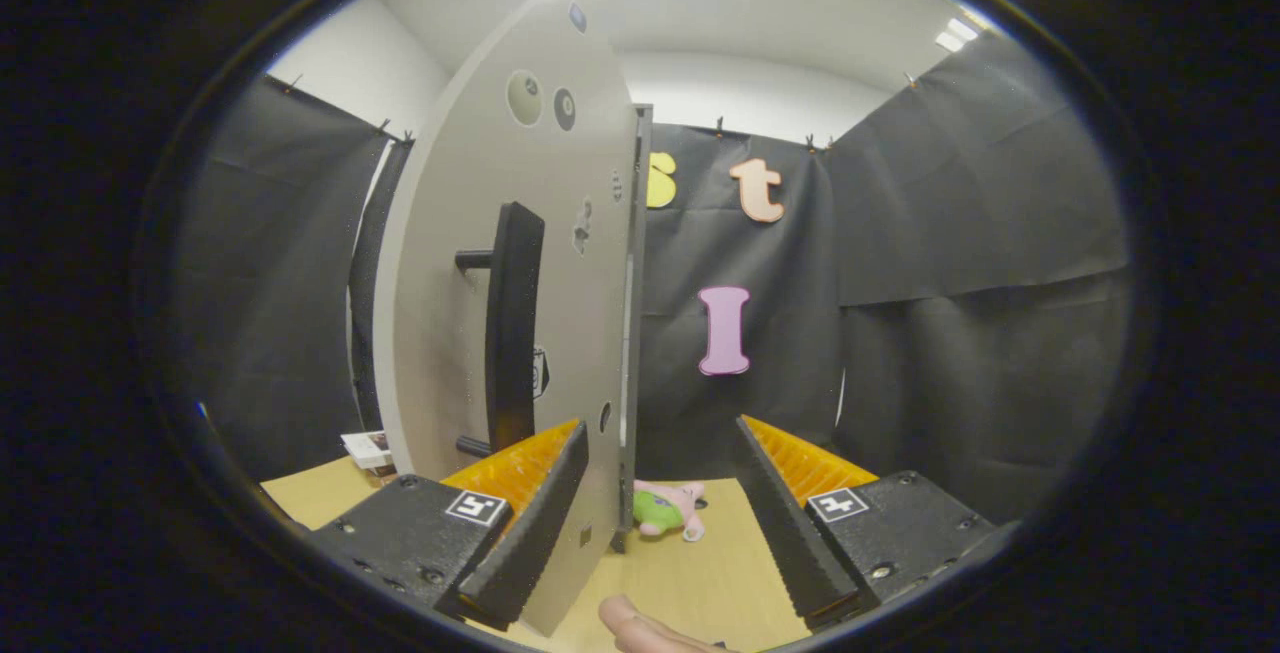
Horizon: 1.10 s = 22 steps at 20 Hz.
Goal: Open the shoe cabinet door, grab the shoes and put them into the shoe cabinet, then close the shoe cabinet door.
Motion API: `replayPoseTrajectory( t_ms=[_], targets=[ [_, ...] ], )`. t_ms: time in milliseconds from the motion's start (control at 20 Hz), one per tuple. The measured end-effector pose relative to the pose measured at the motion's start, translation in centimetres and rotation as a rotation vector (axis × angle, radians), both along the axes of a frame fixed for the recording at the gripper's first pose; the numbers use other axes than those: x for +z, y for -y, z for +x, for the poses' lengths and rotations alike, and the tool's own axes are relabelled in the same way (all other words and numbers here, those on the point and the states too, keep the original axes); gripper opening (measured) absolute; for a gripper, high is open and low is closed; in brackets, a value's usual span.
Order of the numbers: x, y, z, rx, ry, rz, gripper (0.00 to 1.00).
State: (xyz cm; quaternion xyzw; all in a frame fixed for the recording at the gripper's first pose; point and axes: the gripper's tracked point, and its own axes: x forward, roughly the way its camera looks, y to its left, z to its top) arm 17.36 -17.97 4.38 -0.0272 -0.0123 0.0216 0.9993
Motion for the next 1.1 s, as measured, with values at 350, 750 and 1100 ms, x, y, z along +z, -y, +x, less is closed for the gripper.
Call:
replayPoseTrajectory(
  t_ms=[350, 750, 1100],
  targets=[
    [-0.5, -2.3, 0.3, 0.008, -0.084, 0.038, 0.95],
    [-1.4, -5.8, 0.8, 0.027, -0.151, 0.039, 0.95],
    [-1.9, -9.6, 2.2, 0.046, -0.185, 0.059, 0.95]
  ],
)
